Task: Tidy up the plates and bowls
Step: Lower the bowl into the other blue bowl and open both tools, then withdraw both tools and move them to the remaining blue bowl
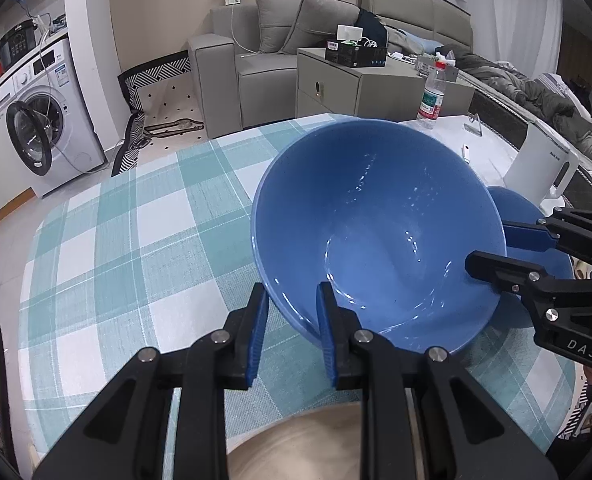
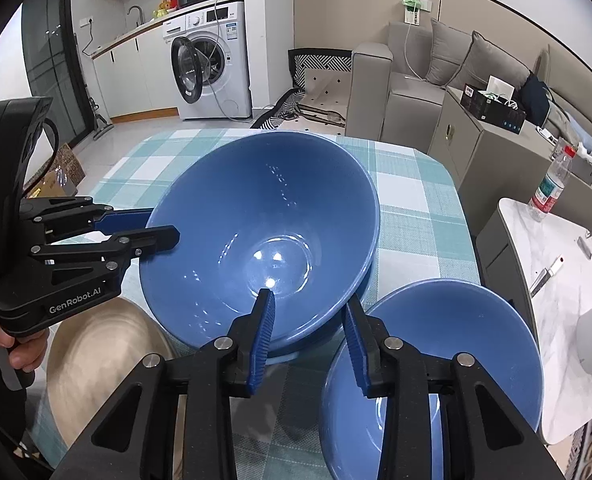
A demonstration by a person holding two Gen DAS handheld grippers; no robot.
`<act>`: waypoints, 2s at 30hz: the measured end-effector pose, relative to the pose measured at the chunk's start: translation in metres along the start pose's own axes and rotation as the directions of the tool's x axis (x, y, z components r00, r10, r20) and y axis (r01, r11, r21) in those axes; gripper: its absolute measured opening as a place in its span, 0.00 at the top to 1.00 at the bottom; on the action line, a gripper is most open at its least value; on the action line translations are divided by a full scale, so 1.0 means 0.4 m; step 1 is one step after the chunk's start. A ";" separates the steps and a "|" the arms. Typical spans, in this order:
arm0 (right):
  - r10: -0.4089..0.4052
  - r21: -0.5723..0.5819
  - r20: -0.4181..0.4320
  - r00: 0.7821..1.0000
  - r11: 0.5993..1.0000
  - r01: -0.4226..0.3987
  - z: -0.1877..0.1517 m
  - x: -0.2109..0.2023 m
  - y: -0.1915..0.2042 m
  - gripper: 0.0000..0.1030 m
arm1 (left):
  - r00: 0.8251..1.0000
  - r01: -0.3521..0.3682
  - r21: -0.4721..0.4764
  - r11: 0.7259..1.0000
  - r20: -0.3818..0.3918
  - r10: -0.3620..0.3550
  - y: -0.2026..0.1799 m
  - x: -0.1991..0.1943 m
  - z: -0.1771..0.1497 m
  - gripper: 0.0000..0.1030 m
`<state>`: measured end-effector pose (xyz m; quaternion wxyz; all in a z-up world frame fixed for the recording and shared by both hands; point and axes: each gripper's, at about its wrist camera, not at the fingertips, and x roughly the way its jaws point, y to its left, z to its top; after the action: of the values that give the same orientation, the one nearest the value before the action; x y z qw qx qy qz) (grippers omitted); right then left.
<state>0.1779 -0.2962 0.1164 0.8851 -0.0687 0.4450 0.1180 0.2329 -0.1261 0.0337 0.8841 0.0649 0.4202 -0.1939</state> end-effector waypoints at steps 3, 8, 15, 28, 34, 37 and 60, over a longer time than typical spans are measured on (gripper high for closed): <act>-0.007 -0.004 -0.006 1.000 1.000 0.007 -0.001 0.005 0.001 0.64 | 1.000 0.003 0.000 1.000 -0.005 -0.003 0.001 0.004 -0.002 0.79; -0.007 -0.012 -0.013 1.000 1.000 0.007 -0.002 0.011 0.000 0.59 | 1.000 0.009 0.001 1.000 -0.010 -0.009 -0.002 0.008 -0.003 0.78; -0.006 -0.015 -0.004 1.000 1.000 0.006 -0.006 0.007 -0.004 0.53 | 1.000 0.007 0.001 1.000 -0.023 -0.007 -0.005 0.013 -0.006 0.74; 0.014 0.023 0.057 0.998 1.000 -0.015 -0.012 -0.033 -0.033 0.29 | 1.000 0.004 -0.028 1.000 -0.026 -0.004 0.001 0.005 -0.012 0.52; 0.022 0.081 0.119 0.993 0.996 -0.031 -0.018 -0.075 -0.049 0.16 | 1.000 0.025 -0.064 0.998 0.000 -0.025 0.006 -0.018 -0.014 0.36; 0.019 0.110 0.153 0.988 0.993 -0.036 -0.024 -0.099 -0.057 0.06 | 0.999 0.023 -0.081 0.996 0.025 -0.021 0.004 -0.036 -0.015 0.19; -0.066 0.267 0.294 0.954 0.964 -0.016 -0.168 -0.287 -0.188 0.01 | 0.993 0.031 -0.074 0.997 0.113 -0.023 -0.106 -0.127 -0.042 0.00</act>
<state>0.0804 -0.4008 0.1701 0.9449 0.0637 0.3163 0.0550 0.1749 -0.1455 0.0641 0.9055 0.0148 0.3776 -0.1931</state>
